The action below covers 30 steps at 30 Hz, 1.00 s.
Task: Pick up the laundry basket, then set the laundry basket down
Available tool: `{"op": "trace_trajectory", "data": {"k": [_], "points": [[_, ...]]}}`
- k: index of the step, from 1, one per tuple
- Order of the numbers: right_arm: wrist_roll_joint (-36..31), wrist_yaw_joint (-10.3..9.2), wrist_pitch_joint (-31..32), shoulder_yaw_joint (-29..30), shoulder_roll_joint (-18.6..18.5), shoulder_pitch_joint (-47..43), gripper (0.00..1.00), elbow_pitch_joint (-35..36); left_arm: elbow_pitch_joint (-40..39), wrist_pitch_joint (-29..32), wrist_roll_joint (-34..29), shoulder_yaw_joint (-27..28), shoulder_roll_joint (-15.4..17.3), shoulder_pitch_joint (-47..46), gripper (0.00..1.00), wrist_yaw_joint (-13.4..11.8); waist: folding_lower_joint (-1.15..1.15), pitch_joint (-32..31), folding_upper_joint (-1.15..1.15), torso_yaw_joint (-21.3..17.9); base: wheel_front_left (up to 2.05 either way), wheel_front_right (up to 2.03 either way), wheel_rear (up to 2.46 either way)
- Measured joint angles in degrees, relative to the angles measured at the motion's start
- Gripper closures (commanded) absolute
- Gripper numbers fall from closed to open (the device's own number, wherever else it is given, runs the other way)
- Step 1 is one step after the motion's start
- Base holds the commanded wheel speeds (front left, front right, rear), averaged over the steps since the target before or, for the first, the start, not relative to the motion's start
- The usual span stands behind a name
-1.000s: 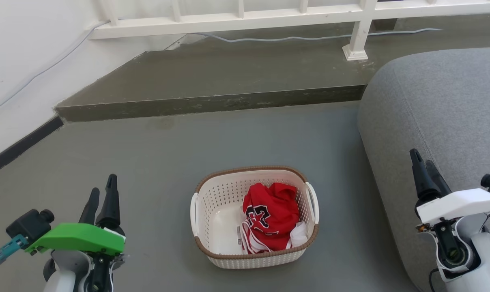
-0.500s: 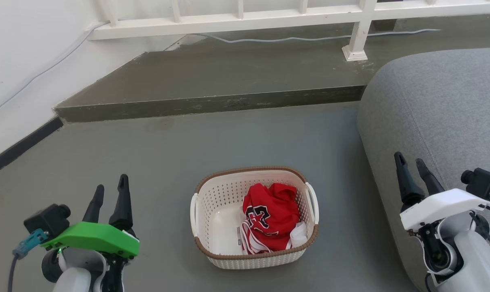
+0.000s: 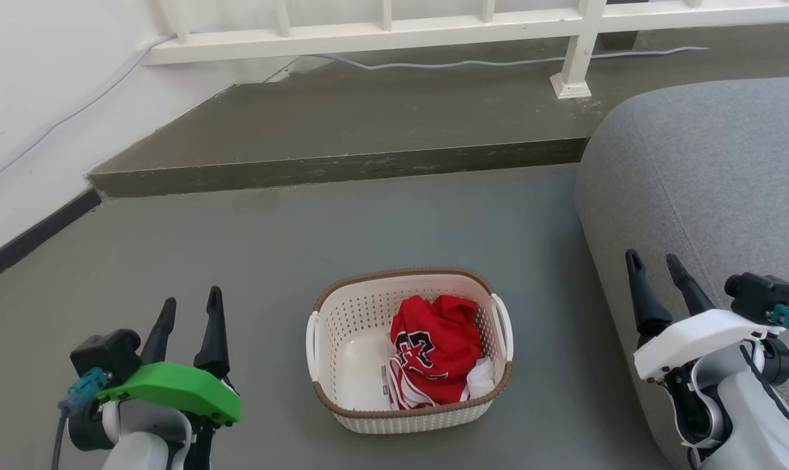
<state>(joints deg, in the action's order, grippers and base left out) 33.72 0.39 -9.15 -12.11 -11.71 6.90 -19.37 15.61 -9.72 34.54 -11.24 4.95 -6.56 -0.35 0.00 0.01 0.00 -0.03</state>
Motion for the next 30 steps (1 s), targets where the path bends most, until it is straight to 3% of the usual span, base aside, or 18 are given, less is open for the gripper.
{"op": "trace_trajectory", "data": {"k": [26,30], "points": [[-16.93,-1.02,-5.02,-2.68,-1.49,2.09,0.0,-1.87,1.51,-4.54,-18.73,-2.65,-0.05,-2.27,0.0,-2.21,0.0,-0.07,0.0,-0.11,0.0,0.0,0.0],[-17.18,-1.01,-5.03,-2.55,-1.54,2.09,0.0,-2.14,1.7,-4.55,-19.07,-2.76,-0.13,-2.54,0.0,-2.21,0.0,-0.12,0.0,-0.04,0.0,0.0,0.0]]}}
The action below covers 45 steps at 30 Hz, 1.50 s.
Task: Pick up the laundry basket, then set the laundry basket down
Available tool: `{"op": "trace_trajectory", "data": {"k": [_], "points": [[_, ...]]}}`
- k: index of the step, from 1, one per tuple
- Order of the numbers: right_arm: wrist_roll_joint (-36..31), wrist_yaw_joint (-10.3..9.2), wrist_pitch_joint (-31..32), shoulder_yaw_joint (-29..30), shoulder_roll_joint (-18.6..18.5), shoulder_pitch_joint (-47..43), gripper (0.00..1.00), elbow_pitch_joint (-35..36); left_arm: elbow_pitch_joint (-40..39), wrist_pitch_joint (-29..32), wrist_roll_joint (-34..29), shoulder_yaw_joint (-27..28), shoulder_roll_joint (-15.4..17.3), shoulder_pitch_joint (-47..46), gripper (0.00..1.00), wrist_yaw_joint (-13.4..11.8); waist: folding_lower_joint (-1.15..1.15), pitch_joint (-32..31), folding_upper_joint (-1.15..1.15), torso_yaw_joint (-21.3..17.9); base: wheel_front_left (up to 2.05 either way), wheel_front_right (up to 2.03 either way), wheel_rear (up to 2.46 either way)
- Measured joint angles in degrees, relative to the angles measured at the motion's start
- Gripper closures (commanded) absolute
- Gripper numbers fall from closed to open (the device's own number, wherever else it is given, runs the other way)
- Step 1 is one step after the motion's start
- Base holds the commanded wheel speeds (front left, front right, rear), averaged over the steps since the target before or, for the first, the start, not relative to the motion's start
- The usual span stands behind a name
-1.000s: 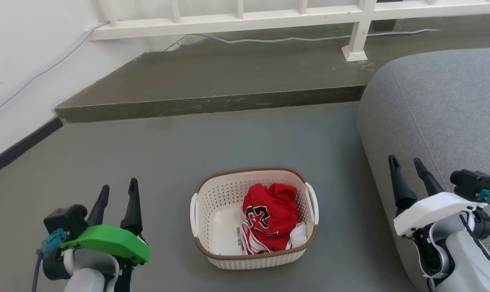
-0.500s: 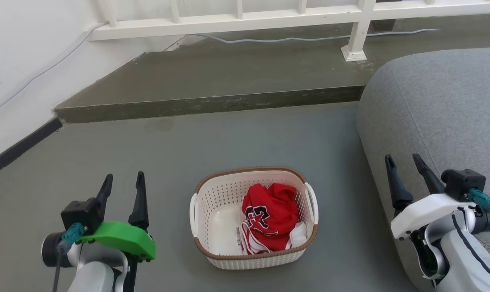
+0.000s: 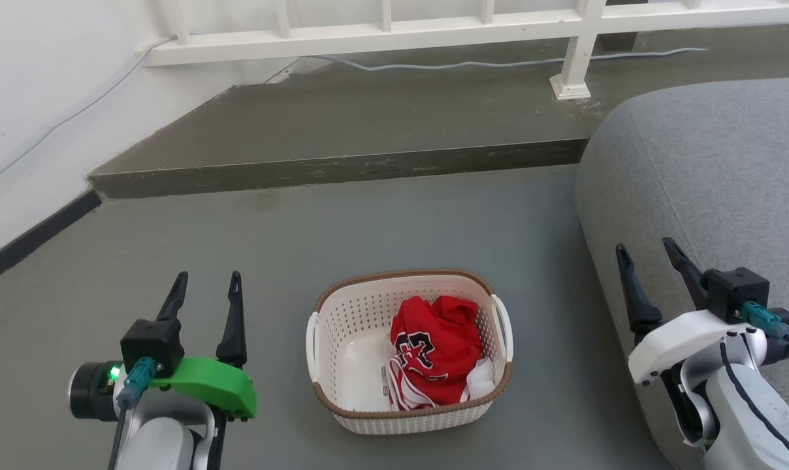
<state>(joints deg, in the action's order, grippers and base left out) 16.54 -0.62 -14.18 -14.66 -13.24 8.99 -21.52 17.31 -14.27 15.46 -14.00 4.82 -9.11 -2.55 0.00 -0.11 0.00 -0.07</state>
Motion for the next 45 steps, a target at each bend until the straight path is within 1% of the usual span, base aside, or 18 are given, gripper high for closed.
{"op": "trace_trajectory", "data": {"k": [16,28,38,39,45], "points": [[-0.09,0.11,0.0,0.99,0.22,0.0,0.0,-0.63,1.05,0.0,-0.02,0.33,-0.46,-0.01,0.0,0.01,0.0,-0.08,0.0,0.09,0.0,0.0,0.0],[-0.52,0.87,0.0,1.63,0.56,-0.01,0.0,-1.09,1.63,0.0,-0.1,0.36,-0.79,-0.01,0.0,0.04,0.0,0.54,0.0,0.34,0.0,0.0,0.0],[-0.53,1.72,0.0,1.6,0.75,1.38,0.0,-1.1,1.11,0.0,-0.1,0.42,-1.25,-0.37,0.0,0.03,0.0,4.52,0.0,0.49,0.0,0.0,0.0],[-0.54,2.07,0.0,1.59,0.76,1.74,0.0,-1.1,1.01,0.0,-0.1,0.42,-1.31,-0.57,0.0,0.03,0.0,5.07,0.0,0.5,0.0,0.0,0.0],[-0.59,2.13,0.0,1.53,1.26,3.62,0.0,-1.21,0.67,0.0,-0.1,0.62,-1.75,-2.68,0.0,0.0,0.0,8.82,0.0,0.55,0.0,0.0,0.0]]}}
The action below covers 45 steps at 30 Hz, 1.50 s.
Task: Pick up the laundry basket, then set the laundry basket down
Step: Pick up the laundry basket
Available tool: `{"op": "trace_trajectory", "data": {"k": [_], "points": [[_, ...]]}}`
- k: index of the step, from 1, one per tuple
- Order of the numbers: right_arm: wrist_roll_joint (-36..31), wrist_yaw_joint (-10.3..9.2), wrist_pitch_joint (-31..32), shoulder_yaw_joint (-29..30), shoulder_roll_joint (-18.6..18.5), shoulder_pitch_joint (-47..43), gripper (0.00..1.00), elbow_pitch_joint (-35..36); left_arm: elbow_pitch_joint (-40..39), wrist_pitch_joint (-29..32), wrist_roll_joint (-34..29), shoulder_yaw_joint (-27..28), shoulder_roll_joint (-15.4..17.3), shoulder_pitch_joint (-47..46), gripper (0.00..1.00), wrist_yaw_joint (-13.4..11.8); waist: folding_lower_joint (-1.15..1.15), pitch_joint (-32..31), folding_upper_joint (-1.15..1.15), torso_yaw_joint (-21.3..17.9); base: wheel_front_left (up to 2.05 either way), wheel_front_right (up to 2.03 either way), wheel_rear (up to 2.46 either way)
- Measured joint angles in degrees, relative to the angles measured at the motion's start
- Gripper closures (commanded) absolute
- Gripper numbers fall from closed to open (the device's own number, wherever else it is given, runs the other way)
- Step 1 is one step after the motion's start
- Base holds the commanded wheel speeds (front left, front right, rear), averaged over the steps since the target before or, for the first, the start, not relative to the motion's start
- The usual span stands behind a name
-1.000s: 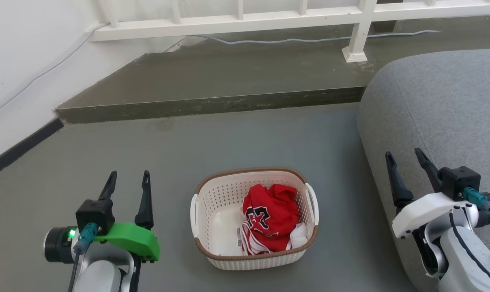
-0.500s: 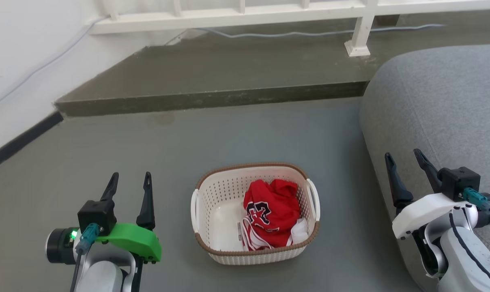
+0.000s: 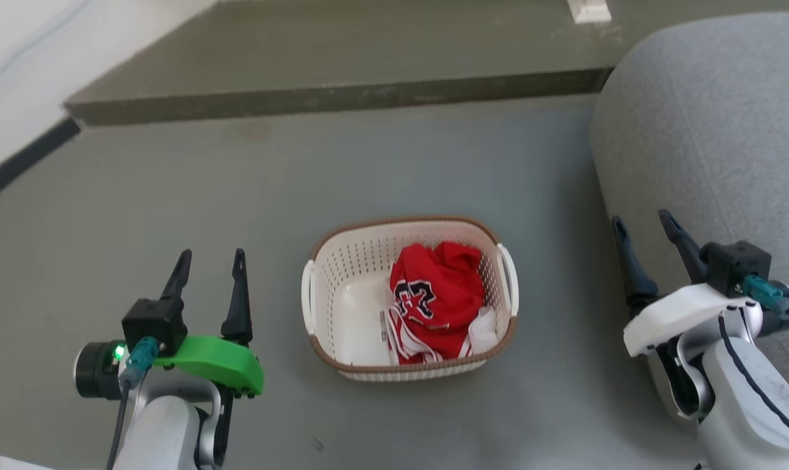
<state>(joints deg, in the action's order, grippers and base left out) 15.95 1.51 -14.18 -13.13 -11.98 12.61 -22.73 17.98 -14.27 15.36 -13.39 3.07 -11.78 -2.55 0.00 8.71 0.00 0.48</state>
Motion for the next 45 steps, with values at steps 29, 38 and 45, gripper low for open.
{"op": "trace_trajectory", "data": {"k": [29,38,45], "points": [[-0.43,2.79,-0.3,-1.08,2.57,13.35,0.0,-6.92,6.62,-0.13,2.04,-0.27,-0.8,-13.36,0.0,-0.47,0.0,21.62,0.0,-0.79,0.0,0.0,0.0],[-0.67,3.6,-0.41,-2.71,2.97,19.54,0.0,-10.04,10.31,1.44,2.59,-1.18,-1.0,-19.58,0.0,0.29,0.0,28.25,0.0,-1.51,0.0,0.0,0.0],[-0.91,4.04,-0.41,-3.56,3.1,25.03,0.0,-12.15,12.91,3.21,3.08,-1.3,-1.21,-25.41,0.0,1.01,0.0,33.43,0.0,-2.01,0.0,0.0,0.0]]}}
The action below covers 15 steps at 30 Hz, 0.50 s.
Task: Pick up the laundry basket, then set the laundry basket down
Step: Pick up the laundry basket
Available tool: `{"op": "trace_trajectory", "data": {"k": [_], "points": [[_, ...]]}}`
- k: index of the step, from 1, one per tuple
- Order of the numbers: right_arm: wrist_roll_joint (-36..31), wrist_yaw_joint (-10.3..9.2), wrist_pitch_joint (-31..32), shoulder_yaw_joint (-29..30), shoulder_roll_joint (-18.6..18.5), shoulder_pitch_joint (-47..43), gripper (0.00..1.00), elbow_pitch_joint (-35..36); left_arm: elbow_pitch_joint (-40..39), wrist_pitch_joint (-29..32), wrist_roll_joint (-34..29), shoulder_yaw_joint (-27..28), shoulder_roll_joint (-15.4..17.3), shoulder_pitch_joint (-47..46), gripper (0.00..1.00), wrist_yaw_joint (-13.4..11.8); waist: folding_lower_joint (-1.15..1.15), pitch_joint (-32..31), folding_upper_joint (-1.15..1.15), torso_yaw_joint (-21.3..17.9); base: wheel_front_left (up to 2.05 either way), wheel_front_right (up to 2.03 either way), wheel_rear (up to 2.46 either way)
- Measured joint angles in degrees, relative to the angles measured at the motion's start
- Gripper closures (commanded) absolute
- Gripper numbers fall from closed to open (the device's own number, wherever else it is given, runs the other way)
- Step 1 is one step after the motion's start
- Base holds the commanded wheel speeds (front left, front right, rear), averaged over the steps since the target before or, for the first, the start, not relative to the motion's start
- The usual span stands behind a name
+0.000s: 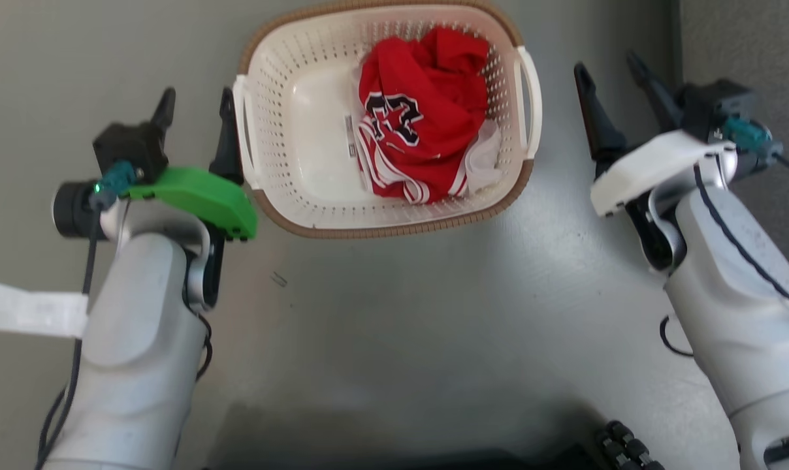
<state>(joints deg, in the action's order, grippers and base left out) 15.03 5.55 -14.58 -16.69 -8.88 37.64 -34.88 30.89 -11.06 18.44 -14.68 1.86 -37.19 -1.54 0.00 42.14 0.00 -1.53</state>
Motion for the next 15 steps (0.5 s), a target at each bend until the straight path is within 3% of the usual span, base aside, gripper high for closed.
{"op": "trace_trajectory", "data": {"k": [15], "points": [[-0.47,0.98,0.0,-2.78,2.29,8.46,0.0,-8.68,9.66,3.04,1.51,-0.08,-0.31,-9.53,0.0,2.16,0.0,9.82,0.0,-1.55,0.0,0.0,0.0]]}}
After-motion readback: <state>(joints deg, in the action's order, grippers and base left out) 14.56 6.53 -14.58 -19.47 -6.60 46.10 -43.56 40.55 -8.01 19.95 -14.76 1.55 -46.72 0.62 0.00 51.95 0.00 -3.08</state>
